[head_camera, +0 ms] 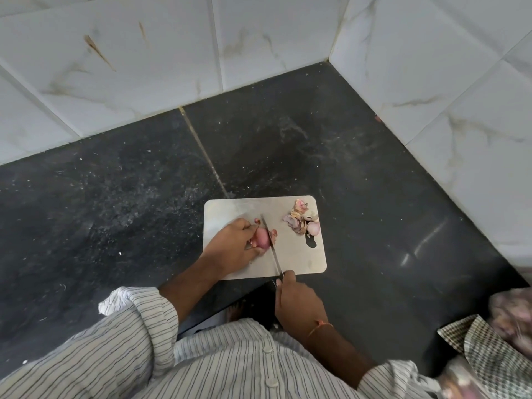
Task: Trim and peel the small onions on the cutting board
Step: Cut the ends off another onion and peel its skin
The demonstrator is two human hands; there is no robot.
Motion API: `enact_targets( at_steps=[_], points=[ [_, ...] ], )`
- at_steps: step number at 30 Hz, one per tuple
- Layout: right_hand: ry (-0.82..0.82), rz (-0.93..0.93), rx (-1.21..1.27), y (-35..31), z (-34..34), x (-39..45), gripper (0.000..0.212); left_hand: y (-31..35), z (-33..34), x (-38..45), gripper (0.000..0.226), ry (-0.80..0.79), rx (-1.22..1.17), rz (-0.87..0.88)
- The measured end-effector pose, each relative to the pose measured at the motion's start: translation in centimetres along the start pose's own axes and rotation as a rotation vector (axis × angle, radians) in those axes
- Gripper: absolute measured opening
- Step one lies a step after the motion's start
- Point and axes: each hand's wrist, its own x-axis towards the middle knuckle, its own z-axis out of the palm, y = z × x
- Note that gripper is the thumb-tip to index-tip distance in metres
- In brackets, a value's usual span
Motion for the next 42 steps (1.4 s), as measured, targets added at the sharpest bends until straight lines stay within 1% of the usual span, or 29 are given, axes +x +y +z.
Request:
enact_targets(
  at_steps=[4,8,13,14,16,17,21,25,30,32,35,36,38,42],
  points=[
    [0.004,-0.027,-0.008,-1.0,0.4,1.2,0.013,0.0,0.0,-0.3,0.075,0.007,0.022,-0.007],
    [-0.057,0.041,-0.033,0.2,0.9,-0.3,0.01,-0.2,0.0,-0.3,0.076,0.006,0.027,-0.012],
    [-0.097,0.052,-0.067,1.3,1.2,-1.2,0.015,0.0,0.2,-0.5,0.071,0.046,0.045,-0.011],
    [-0.097,0.053,-0.074,1.3,1.2,-1.2,0.016,0.2,0.2,-0.5,0.073,0.053,0.049,-0.009],
    [-0.091,0.056,-0.08,1.4,1.2,-1.1,0.014,0.5,0.1,-0.1,0.086,0.046,0.054,-0.015],
    [-0.085,0.058,-0.08,1.5,1.2,-1.1,0.014,0.6,0.1,0.0,0.087,0.037,0.049,-0.029],
    [-0.038,0.061,-0.084,2.0,1.1,-1.1,0.021,0.7,0.0,-0.2,0.066,0.055,-0.005,-0.036],
    [-0.017,0.07,-0.088,2.0,1.1,-1.1,0.022,0.0,0.0,-0.9,0.07,0.123,-0.098,-0.074],
    [0.032,0.09,-0.063,2.5,0.4,-1.1,0.02,0.1,-0.2,-1.6,0.053,0.12,-0.259,-0.185],
    [0.034,0.079,-0.064,2.6,0.3,-1.2,0.019,0.1,-0.2,-1.7,0.059,0.136,-0.25,-0.171],
    [0.048,0.064,-0.05,2.7,0.1,-1.6,0.02,0.4,-0.1,-1.6,0.077,0.132,-0.159,-0.089],
    [0.055,0.058,-0.035,2.8,0.1,-1.7,0.019,0.7,0.0,-1.5,0.077,0.133,-0.153,-0.058],
    [0.082,0.04,-0.008,2.9,-0.2,-2.0,0.019,1.0,0.3,-1.1,0.069,0.131,-0.186,-0.017],
    [0.145,0.023,0.016,3.4,-0.3,-1.9,0.02,1.1,0.5,-0.8,0.069,0.055,-0.21,-0.026]
  ],
)
